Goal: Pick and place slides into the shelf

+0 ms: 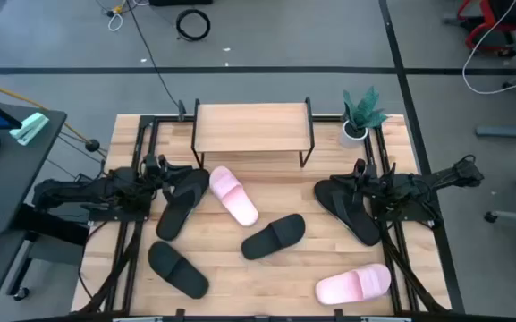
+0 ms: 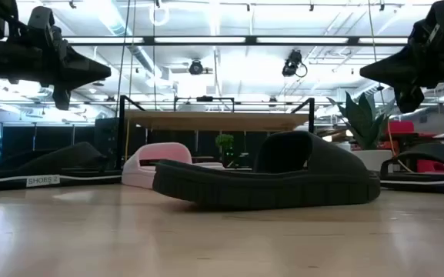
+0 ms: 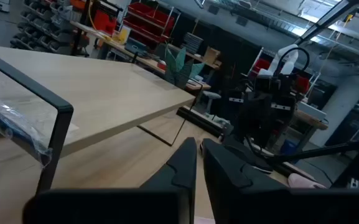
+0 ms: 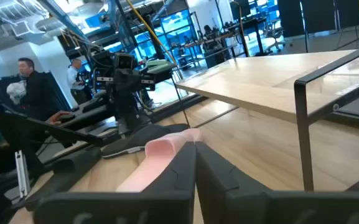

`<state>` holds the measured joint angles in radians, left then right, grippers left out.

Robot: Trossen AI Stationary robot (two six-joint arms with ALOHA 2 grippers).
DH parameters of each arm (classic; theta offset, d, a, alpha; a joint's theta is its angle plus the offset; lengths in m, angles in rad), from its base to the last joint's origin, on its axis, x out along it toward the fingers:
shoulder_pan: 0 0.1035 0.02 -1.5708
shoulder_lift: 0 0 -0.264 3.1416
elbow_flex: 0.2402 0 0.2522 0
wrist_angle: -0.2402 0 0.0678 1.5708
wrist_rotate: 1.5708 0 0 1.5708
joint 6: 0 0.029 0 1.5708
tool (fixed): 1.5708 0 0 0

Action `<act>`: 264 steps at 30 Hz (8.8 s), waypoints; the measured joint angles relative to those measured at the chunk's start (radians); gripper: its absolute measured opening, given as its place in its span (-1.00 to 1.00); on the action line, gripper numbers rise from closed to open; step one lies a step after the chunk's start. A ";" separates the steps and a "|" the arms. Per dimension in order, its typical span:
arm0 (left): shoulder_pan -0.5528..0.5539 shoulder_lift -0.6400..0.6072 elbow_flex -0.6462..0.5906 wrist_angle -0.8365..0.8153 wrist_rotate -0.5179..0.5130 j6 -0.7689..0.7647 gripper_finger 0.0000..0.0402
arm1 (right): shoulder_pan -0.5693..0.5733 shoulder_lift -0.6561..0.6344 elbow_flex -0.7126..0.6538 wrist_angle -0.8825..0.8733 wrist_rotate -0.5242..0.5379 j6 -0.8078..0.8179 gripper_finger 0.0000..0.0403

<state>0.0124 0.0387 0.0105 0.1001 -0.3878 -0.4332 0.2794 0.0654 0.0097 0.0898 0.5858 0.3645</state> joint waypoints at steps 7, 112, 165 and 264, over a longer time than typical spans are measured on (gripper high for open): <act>0.000 0.000 0.000 0.000 0.000 -0.001 -0.85 | 0.000 0.000 0.000 0.000 0.000 0.000 -0.93; -0.069 0.315 0.324 -0.151 0.026 0.274 -0.52 | -0.345 0.000 0.000 -0.010 -0.106 -0.578 -0.44; -0.137 1.463 0.730 -0.315 -0.187 0.208 -0.25 | -0.371 0.282 0.000 -0.019 -0.198 -0.277 -0.45; 0.463 1.517 1.236 -0.750 -0.524 0.927 -0.48 | -0.371 0.281 0.000 -0.019 -0.187 -0.192 -0.45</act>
<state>0.4759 1.5555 1.2469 -0.6496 -0.9114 0.4942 -0.0917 0.3462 0.0101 0.0711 0.3991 0.1722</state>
